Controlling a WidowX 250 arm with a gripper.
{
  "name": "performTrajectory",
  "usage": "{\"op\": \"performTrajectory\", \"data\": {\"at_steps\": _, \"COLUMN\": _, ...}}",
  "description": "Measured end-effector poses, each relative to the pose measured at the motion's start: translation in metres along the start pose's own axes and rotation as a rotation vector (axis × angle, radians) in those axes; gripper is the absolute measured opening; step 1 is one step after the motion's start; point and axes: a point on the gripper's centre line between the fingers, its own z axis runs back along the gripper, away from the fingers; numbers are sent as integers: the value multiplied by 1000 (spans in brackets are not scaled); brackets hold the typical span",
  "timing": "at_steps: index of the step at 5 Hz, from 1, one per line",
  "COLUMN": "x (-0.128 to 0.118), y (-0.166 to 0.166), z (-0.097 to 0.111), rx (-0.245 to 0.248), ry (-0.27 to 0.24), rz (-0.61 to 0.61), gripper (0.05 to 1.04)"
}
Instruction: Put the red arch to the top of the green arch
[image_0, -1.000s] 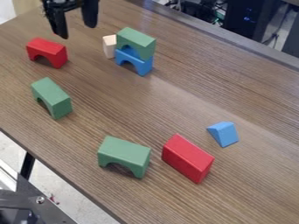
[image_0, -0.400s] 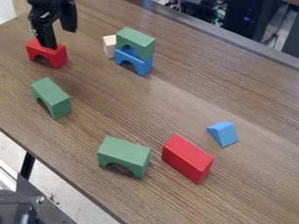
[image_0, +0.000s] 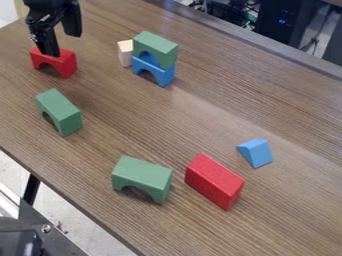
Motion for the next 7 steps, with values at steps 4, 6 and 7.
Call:
{"op": "performTrajectory", "data": {"at_steps": 4, "x": 24, "y": 3, "z": -9, "rx": 35, "ry": -10, "rz": -12, "gripper": 998}}
{"op": "performTrajectory", "data": {"at_steps": 6, "x": 29, "y": 6, "z": -21, "rx": 63, "ry": -34, "rz": -33, "gripper": 964}}
{"op": "performTrajectory", "data": {"at_steps": 7, "x": 27, "y": 9, "z": -27, "rx": 60, "ry": -32, "rz": -33, "gripper": 678}}
